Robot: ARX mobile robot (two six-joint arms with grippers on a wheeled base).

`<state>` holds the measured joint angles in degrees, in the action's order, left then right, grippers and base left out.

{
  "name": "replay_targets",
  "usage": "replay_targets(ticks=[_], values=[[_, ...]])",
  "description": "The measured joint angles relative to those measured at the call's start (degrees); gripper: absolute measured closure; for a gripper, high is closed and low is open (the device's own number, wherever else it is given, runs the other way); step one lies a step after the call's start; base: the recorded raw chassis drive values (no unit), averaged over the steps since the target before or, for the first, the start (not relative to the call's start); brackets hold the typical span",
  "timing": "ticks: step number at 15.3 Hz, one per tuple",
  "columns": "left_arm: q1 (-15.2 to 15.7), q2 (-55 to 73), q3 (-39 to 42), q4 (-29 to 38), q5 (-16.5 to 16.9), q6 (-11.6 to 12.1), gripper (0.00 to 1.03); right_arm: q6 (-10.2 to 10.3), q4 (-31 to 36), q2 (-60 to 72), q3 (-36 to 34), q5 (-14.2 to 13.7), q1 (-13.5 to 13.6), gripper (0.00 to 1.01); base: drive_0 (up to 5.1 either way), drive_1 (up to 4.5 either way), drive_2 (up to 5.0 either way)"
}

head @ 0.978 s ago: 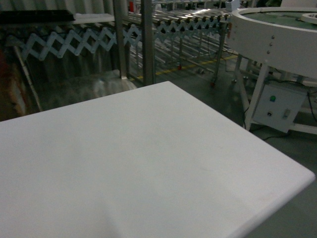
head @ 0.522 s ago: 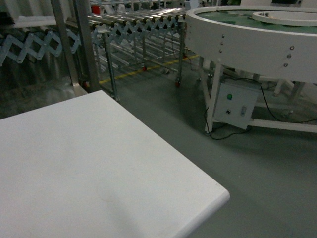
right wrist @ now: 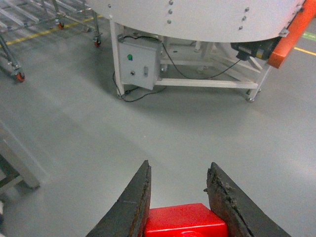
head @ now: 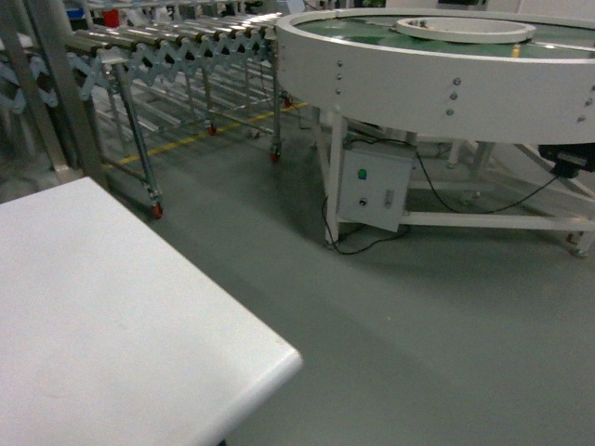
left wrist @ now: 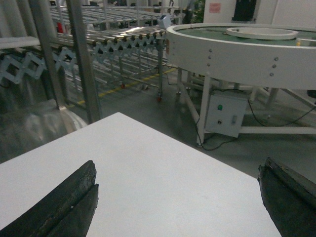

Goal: Pick red block from blue box to shelf

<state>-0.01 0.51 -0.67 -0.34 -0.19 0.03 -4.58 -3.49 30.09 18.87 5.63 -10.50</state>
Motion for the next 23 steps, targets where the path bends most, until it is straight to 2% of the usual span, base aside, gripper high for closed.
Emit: replay_targets(ticks=[13, 20, 23], values=[[0.0, 0.0, 0.0, 0.0, 0.2, 0.0, 0.05, 0.0, 0.2, -0.2, 0.0, 0.0, 0.0, 0.73, 3.4, -4.02, -4.0], [0.0, 0.0, 0.0, 0.1, 0.2, 0.0, 0.05, 0.0, 0.1, -0.2, 0.0, -0.2, 0.0, 0.73, -1.4, -1.36, -1.4], [0.0, 0.0, 0.0, 0.1, 0.0, 0.0, 0.05, 0.0, 0.1, -0.2, 0.0, 0.1, 0.0, 0.73, 0.5, 0.06, -7.2]])
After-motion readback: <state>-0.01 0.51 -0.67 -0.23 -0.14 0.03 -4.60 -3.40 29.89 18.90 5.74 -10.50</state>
